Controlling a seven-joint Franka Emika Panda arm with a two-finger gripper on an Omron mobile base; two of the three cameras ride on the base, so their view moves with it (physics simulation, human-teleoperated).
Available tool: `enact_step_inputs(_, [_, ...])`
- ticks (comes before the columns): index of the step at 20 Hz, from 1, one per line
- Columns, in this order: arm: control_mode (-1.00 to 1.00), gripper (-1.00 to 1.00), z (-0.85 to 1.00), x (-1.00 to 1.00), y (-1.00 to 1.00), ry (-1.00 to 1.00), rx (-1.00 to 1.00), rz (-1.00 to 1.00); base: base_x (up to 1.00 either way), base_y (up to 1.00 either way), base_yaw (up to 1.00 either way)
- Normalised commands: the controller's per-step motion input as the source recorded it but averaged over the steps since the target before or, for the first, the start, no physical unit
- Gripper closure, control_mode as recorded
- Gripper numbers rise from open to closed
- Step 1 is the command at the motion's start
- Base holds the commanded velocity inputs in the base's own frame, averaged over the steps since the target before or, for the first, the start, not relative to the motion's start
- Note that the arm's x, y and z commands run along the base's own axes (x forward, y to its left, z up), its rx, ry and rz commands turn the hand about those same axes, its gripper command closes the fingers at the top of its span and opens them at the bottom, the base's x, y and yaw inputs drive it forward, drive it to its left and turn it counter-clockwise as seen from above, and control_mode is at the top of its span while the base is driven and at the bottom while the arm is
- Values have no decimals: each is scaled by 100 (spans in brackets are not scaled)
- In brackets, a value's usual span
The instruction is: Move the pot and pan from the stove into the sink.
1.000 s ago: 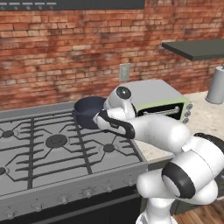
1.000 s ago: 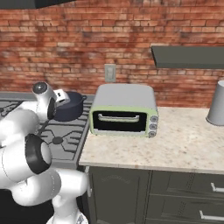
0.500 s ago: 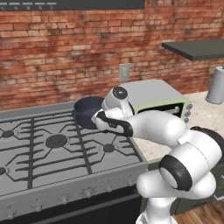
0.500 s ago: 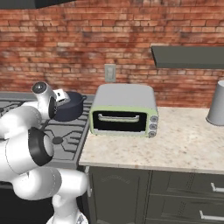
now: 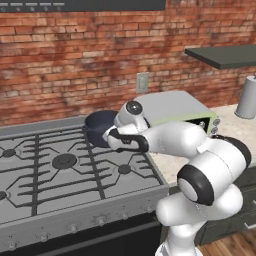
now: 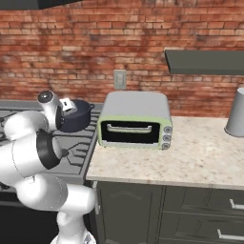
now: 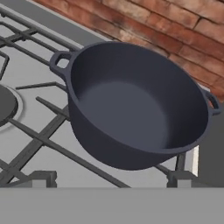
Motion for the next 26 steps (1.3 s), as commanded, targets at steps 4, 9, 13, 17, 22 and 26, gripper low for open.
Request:
enact_step_inputs(4, [-100, -100, -15, 28, 11, 2, 0, 0, 0, 0, 0])
enact_step_inputs(9, [-100, -100, -22, 29, 9, 3, 0, 0, 0, 0, 0])
enact_step_inputs(13, [-100, -100, -28, 30, 9, 4, -1, 0, 0, 0, 0])
enact_step_inputs(17, [-100, -100, -31, 21, 8, 3, -2, 0, 0, 0, 0])
enact_step_inputs(22, [-100, -100, -25, 25, 7, 2, -1, 0, 0, 0, 0])
enact_step_inputs(26, [-100, -100, -20, 22, 4, 0, -1, 0, 0, 0, 0])
